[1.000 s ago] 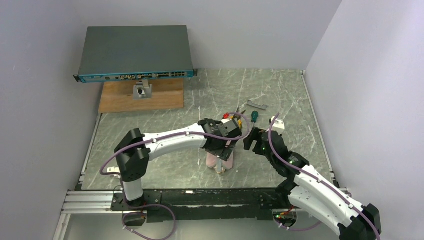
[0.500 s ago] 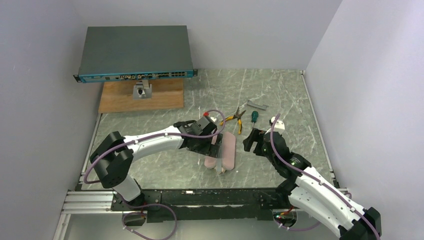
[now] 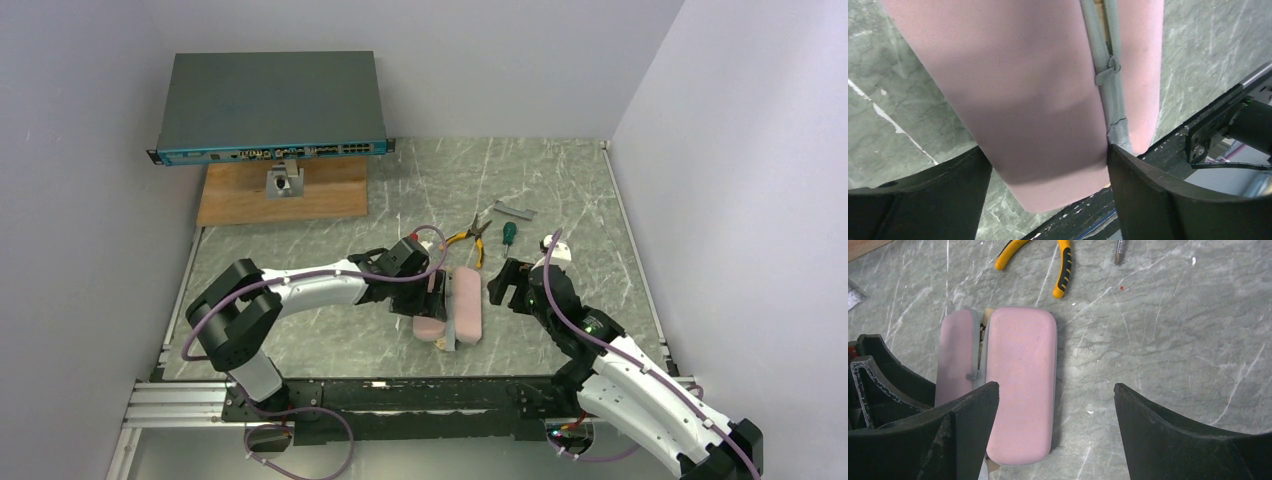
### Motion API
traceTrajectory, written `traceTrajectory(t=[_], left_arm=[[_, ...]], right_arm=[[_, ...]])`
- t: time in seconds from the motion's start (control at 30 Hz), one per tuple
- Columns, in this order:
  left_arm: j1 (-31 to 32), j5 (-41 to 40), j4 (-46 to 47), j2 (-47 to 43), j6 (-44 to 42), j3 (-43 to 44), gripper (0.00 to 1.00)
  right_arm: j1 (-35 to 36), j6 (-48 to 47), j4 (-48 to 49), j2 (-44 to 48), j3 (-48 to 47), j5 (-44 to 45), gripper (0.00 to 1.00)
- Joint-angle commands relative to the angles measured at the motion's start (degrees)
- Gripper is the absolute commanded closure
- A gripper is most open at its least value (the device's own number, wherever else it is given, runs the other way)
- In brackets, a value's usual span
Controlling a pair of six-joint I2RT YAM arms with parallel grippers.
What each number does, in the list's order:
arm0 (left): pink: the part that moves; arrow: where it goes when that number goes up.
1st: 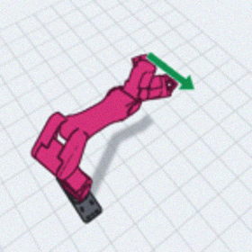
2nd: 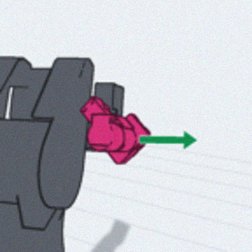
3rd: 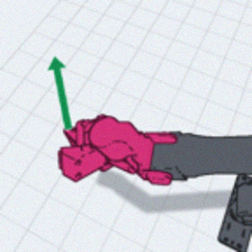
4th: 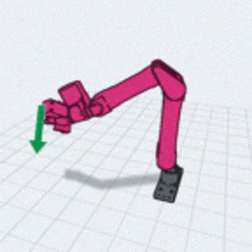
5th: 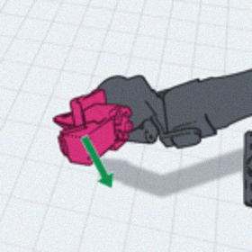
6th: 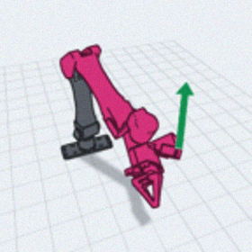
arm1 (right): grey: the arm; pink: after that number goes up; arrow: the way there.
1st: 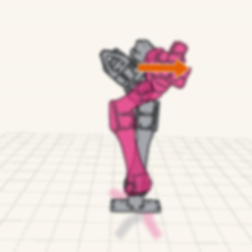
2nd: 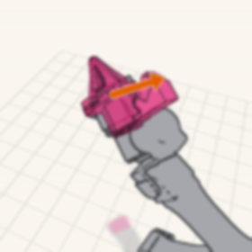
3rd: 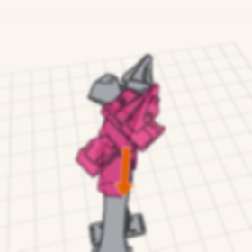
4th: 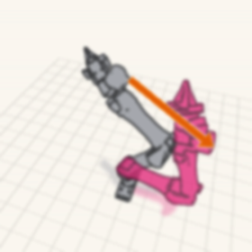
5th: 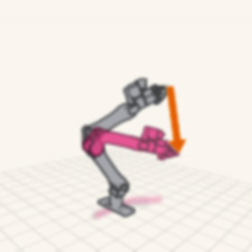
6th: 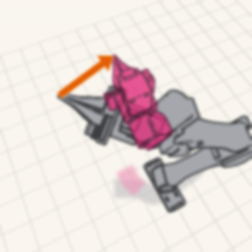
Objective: Open the umbrella
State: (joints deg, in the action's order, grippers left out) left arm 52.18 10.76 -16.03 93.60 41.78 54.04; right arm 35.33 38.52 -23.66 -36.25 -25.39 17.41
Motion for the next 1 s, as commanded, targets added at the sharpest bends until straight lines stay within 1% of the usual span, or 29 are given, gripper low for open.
traceTrajectory(t=[0.0,0.03,0.13,0.27,0.43,0.53,0.6,0.67,0.8,0.93,0.97], left_arm=[[-0.2,-1.6,1.0,-0.2,0.7,-0.8,0.27],[-0.2,-1.8,0.5,-0.6,0.5,-0.2,0.31],[0.0,-2.7,-0.3,-2.3,-0.3,0.4,0.37],[0.0,-2.9,-0.8,-6.9,-1.4,0.6,0.42],[0.0,-4.3,-4.5,-13.1,-4.5,2.6,0.42],[-0.1,-8.1,-12.0,-16.2,-7.5,6.9,0.42],[-0.3,-11.7,-18.1,-17.6,-9.6,10.1,0.41],[-0.3,-16.9,-23.4,-19.1,-11.1,12.3,0.41],[-0.6,-29.1,-34.0,-21.6,-10.9,15.0,0.40],[-1.5,-44.5,-45.9,-21.4,-4.6,17.6,0.38],[-1.9,-47.9,-51.2,-20.5,-2.2,18.4,0.38]], right_arm=[[-0.3,-0.8,0.3,-0.2,-1.6,-0.6,0.13],[-0.3,-0.8,0.4,-0.4,-1.6,-0.6,0.13],[-0.3,-0.8,0.7,-0.6,-1.7,-0.6,0.13],[-0.3,-0.6,0.9,-0.6,-1.6,-0.1,0.13],[-0.3,-0.6,0.8,-0.4,-1.9,0.4,0.13],[-0.2,-0.9,0.8,-0.5,-2.3,0.2,0.13],[-0.3,-0.9,0.7,-0.6,-2.4,0.0,0.13],[-0.3,-0.7,0.8,-0.5,-2.3,-0.1,0.13],[-0.3,0.0,1.5,-0.1,-1.7,-0.9,0.13],[-0.3,0.6,1.9,-0.7,-1.5,-1.9,0.13],[-0.3,0.7,2.1,-0.8,-1.4,-2.1,0.13]])
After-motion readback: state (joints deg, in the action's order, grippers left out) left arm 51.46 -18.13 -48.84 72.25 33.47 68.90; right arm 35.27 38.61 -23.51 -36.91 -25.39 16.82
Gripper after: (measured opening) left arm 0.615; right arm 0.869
